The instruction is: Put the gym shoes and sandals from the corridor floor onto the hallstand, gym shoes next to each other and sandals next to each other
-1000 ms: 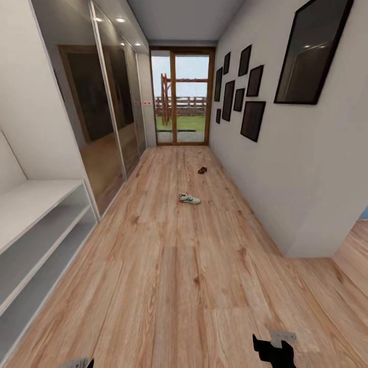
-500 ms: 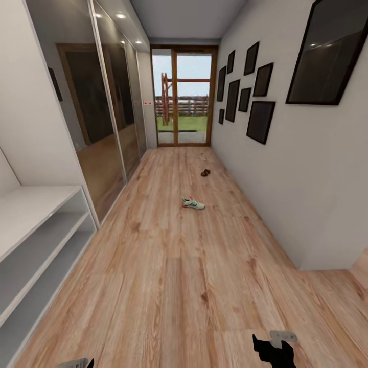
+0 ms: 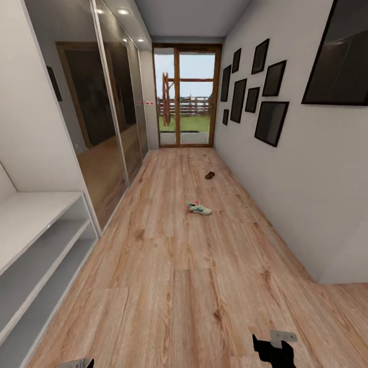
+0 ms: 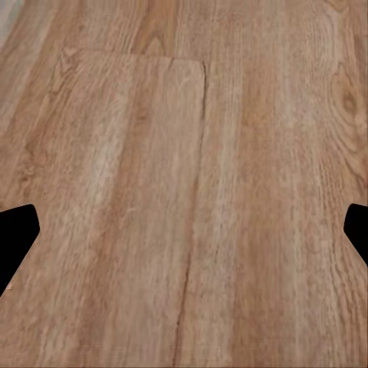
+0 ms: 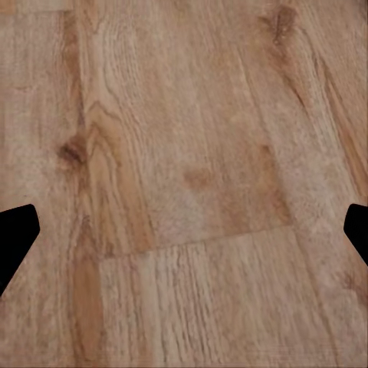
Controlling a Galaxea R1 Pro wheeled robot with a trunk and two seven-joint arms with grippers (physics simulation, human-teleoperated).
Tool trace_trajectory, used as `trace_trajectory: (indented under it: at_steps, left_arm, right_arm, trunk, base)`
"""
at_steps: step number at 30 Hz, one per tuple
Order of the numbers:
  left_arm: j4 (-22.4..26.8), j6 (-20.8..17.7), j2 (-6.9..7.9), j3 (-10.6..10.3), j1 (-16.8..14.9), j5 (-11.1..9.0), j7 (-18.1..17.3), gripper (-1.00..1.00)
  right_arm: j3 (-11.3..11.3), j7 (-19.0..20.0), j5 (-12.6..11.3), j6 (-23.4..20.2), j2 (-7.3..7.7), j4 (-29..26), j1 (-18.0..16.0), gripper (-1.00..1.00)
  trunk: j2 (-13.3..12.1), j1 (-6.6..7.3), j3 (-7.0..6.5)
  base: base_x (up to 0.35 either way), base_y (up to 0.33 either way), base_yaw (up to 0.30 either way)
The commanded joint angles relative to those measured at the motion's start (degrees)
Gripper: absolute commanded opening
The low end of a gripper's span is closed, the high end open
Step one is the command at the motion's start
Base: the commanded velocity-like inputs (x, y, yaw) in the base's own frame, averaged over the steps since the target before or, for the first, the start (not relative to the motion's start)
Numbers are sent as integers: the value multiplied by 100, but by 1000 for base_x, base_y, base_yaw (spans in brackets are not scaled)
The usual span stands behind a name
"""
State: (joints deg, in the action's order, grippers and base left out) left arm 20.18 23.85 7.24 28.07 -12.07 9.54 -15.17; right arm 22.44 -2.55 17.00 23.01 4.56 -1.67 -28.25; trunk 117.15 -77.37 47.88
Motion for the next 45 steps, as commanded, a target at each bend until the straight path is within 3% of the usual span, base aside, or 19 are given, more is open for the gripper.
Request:
trace_trajectory:
  at_steps: [1, 45]
  left_arm:
    - [-6, 24, -3, 49, -6, 57, -30, 100]
    - [-6, 24, -3, 49, -6, 57, -30, 100]
  right_arm:
    - [32, -27, 60, 20, 1, 9, -5, 100]
    - [32, -26, 60, 20, 1, 9, -5, 100]
  trunk:
    - [2, -2, 5]
    - [2, -2, 5]
  base:
    - [303, 164, 0]
    - [330, 106, 0]
